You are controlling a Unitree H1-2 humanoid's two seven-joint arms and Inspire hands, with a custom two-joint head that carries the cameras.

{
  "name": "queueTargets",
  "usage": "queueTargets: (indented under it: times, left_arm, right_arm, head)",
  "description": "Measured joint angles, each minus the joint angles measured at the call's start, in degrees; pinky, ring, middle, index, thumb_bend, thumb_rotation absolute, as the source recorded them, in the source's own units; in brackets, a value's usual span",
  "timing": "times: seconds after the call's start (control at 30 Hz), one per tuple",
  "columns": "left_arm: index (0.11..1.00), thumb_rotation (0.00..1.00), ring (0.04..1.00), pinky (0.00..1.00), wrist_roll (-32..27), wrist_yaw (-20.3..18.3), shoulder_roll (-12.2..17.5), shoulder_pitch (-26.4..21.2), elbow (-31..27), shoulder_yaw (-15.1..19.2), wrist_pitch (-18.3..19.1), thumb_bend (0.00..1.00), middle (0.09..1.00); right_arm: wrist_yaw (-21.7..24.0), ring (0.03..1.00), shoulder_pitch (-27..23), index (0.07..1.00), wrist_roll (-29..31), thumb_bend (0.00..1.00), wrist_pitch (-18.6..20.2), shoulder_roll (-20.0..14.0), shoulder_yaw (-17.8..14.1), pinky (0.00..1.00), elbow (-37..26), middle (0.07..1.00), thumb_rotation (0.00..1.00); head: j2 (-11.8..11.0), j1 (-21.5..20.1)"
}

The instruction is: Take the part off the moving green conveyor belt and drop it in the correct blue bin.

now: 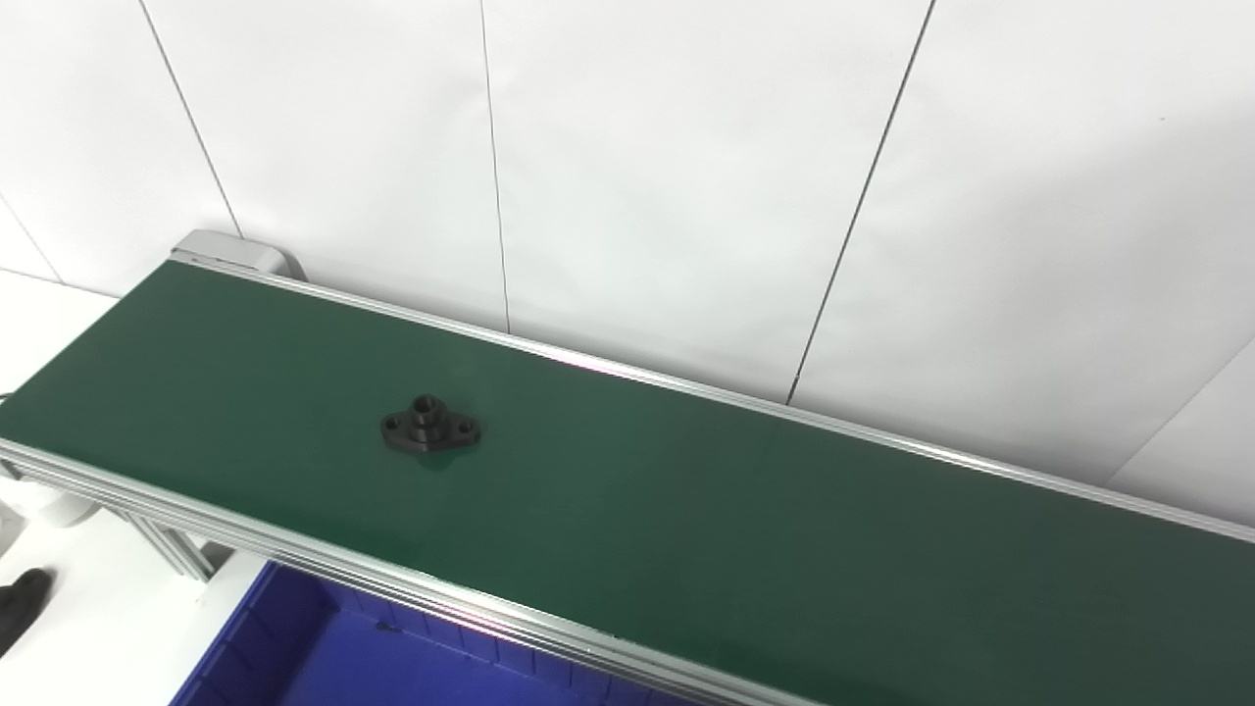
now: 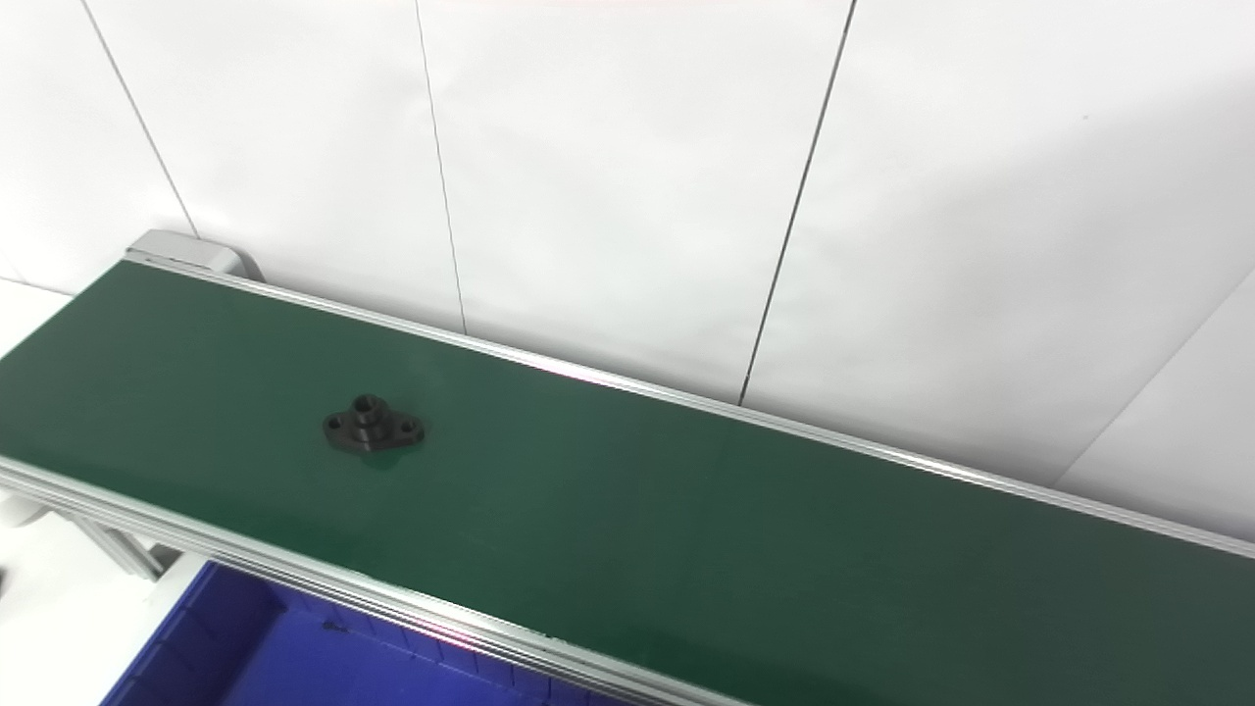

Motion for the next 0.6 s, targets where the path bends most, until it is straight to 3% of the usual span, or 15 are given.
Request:
queueTargets:
  times: [0.37,0.6]
  left_arm:
    - [0.982,0.29,1.0,0.88,0.0,0.0,-1.8,0.0,-0.1,-0.4,0.1,0.86,1.0]
    - [0.984,0.28,0.998,0.88,0.1,0.0,-1.7,0.0,-0.2,-0.4,0.2,0.85,1.0]
  right_arm:
    - [-8.9,0.741,-0.4,0.85,0.1,0.68,-0.4,-1.7,2.3,0.56,-0.9,0.812,0.16]
    - [-11.0,0.724,-0.4,0.854,0.2,0.66,-0.4,-3.5,4.5,0.6,-1.3,0.817,0.13]
  head:
    - [1.1,1.7]
    - [1.5,2.3]
